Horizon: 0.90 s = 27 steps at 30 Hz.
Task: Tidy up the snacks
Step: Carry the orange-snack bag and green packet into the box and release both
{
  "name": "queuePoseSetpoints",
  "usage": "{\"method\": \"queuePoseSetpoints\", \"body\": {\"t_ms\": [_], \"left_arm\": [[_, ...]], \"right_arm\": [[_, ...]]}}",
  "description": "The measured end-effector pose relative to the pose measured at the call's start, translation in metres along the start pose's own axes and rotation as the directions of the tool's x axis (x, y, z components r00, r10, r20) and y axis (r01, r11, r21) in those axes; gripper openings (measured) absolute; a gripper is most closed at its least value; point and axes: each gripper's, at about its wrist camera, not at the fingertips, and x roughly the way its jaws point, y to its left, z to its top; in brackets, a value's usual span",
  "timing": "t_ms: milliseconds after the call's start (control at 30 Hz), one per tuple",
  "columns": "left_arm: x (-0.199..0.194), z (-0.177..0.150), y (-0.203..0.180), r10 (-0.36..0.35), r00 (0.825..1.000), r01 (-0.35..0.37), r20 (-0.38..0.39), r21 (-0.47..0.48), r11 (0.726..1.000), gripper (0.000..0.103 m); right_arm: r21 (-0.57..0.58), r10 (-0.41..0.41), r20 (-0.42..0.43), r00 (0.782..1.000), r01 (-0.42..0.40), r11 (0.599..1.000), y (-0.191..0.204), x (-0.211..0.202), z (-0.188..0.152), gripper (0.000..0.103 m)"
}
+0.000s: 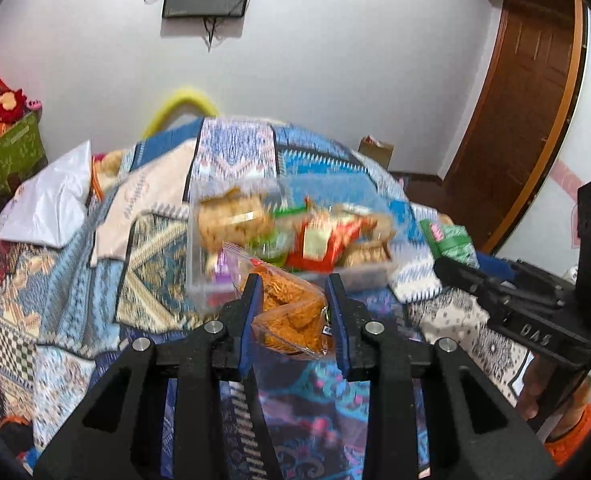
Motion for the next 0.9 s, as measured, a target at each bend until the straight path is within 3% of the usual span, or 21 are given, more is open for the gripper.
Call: {"method": "queuePoseSetpoints", "body": {"t_ms": [233, 533, 900], "left_arm": [[0.005, 0.035, -0.004, -0.003, 0.998, 0.002, 0.065, 0.004, 1.000, 0.031], [0.043, 0.065, -0.010, 0.029, 0.996, -0.031, 0.088, 0.020, 0.999, 0.031], [0.119, 0.070, 0.006, 0.007, 1.000, -0.007, 0.014, -0.041, 0.999, 0.031]], "right_arm": [[-0.011, 0.002, 0.036, 0.999, -0.001, 1.000, 0.001, 0.007, 0.024, 0.049], [-0.028, -0.009, 0.039, 0.999, 0.010, 1.000, 0.001, 0.033, 0.049, 0.049], [-0.025, -0.015, -0.030, 0.999, 0.014, 1.000, -0.010, 0.087, 0.061, 0.049]]}}
